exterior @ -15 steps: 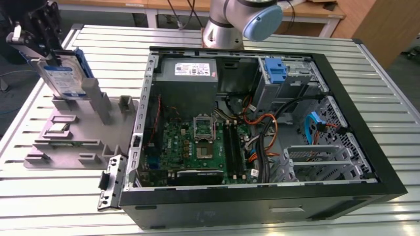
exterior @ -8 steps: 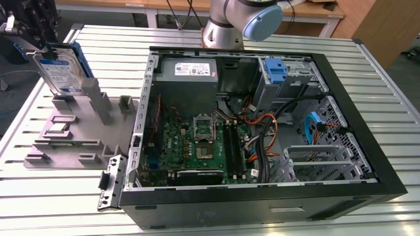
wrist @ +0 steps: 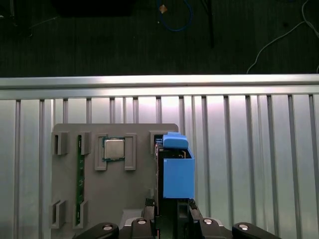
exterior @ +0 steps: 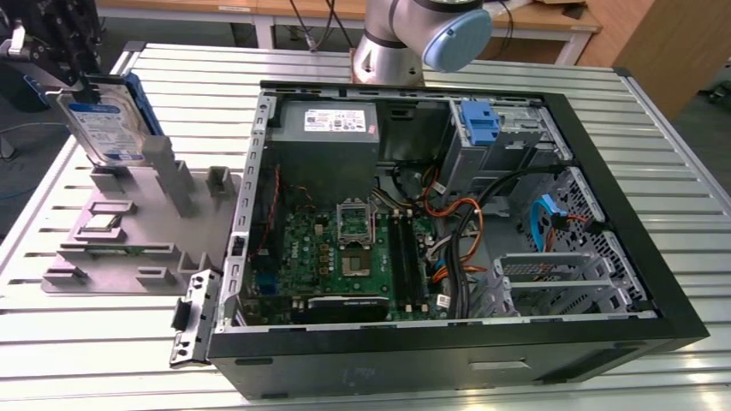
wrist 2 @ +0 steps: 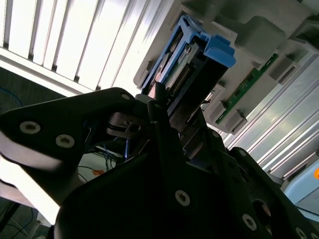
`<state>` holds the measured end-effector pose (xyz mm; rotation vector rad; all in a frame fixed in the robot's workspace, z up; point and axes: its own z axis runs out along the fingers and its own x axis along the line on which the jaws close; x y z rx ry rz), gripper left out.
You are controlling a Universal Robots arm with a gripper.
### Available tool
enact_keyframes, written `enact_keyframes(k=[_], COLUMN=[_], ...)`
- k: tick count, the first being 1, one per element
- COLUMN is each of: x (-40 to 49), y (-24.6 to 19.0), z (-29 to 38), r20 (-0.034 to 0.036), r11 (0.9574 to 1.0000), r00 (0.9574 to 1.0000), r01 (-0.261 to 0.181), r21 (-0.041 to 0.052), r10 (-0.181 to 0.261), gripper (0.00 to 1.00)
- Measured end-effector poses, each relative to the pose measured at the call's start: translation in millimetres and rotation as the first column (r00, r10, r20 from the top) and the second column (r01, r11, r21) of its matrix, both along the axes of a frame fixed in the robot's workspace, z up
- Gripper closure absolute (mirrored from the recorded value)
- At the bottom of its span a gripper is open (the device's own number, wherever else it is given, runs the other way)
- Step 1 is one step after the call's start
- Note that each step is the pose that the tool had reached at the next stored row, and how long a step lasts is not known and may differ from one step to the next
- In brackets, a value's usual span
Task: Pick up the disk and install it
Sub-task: 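Pick up the disk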
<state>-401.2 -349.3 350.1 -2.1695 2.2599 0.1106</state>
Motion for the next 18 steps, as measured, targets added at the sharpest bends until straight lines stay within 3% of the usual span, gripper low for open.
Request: enact_keyframes(k=[11, 18], x=[0.0, 0.0], y=[0.0, 0.0], z=[1.1, 14.4], r20=[-0.0004, 0.0000], r11=[1.0000, 1.0000], r00=[1.0000, 1.0000], r01=[0.000, 0.000], r21=[-0.0002, 0.0000], r10=[0.000, 0.000], gripper=[0.65, 0.65])
